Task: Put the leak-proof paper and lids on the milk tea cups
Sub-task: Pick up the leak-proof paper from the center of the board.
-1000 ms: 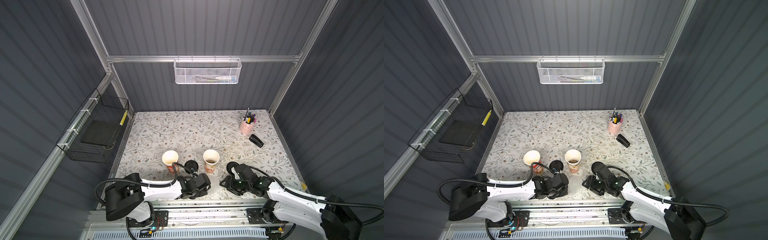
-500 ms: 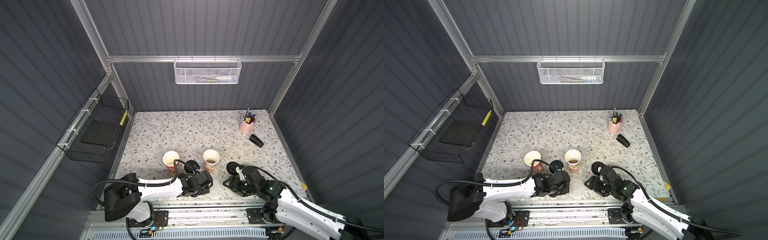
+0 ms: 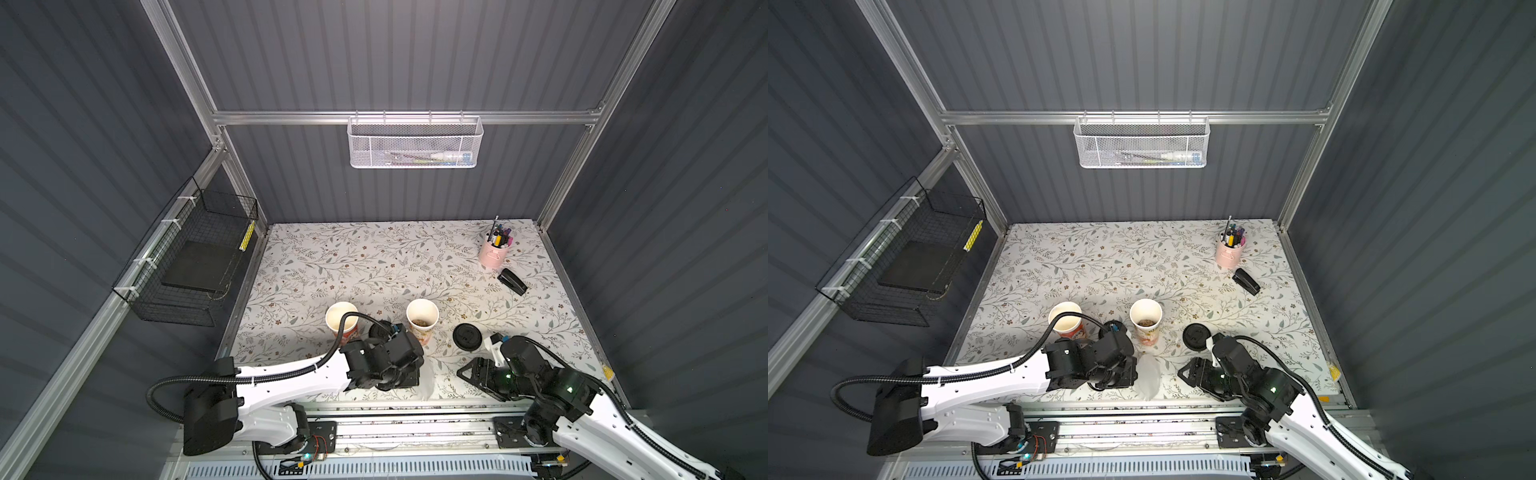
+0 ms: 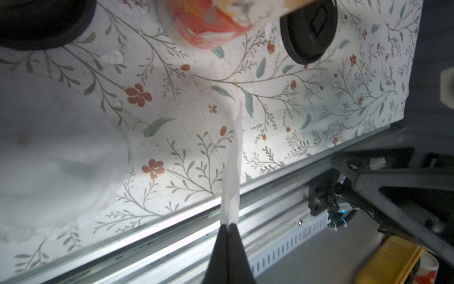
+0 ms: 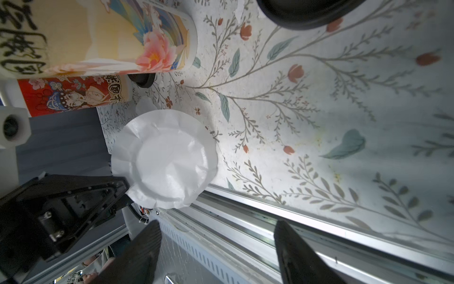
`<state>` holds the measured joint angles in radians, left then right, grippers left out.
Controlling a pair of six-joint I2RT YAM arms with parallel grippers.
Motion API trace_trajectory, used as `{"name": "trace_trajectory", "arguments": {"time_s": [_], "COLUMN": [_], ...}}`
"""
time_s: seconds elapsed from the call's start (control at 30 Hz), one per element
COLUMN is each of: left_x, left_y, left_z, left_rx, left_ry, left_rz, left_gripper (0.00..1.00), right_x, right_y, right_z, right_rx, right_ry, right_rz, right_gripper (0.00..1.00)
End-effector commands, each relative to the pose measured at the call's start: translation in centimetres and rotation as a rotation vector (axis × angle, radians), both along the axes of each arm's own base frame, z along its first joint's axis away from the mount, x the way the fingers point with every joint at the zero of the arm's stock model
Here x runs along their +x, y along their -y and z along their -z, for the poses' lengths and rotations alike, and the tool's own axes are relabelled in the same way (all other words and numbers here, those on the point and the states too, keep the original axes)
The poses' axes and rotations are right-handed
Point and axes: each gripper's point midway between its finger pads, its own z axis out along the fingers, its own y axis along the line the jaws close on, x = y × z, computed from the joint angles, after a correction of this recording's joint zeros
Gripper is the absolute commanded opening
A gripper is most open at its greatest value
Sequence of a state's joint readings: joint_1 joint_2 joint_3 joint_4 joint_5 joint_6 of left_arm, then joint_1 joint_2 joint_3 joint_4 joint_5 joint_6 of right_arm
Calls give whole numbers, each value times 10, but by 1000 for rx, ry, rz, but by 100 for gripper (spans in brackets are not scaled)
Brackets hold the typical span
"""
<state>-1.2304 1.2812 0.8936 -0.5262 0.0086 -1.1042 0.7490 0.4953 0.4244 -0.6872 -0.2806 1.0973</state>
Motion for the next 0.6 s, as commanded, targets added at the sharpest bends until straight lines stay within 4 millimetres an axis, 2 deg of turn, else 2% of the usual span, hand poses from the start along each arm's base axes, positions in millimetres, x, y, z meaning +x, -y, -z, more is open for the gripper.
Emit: {"name": "trace_trajectory", "arguments": {"time_s": [0.0,0.17,0.37,0.4,0.57], "left_x": [-20,-31,-23,-21,-4], "left_y": [-11,-10,5,11,30], "left_z": [-32,-84,-156,-173,-211], "left_rx": [1,-66,-152,-186,-338], "left_ry": [-29,-13,127,162,210], "left_rz": [112,204,306,323,357], "left_gripper": [0,0,0,0,0], "right_x": [-8,-8,-1,-1,0], "right_y": [4,6,-7,-11,-36], "right_z": [-26,-74,-133,-142,-184], "right_rx": [-11,-23,5,28,244], "right_ry": [43,173,350,364,369], "right_rz": [-65,-150,-276,-296,-356], "right_gripper": [75,77,84,85,88]}}
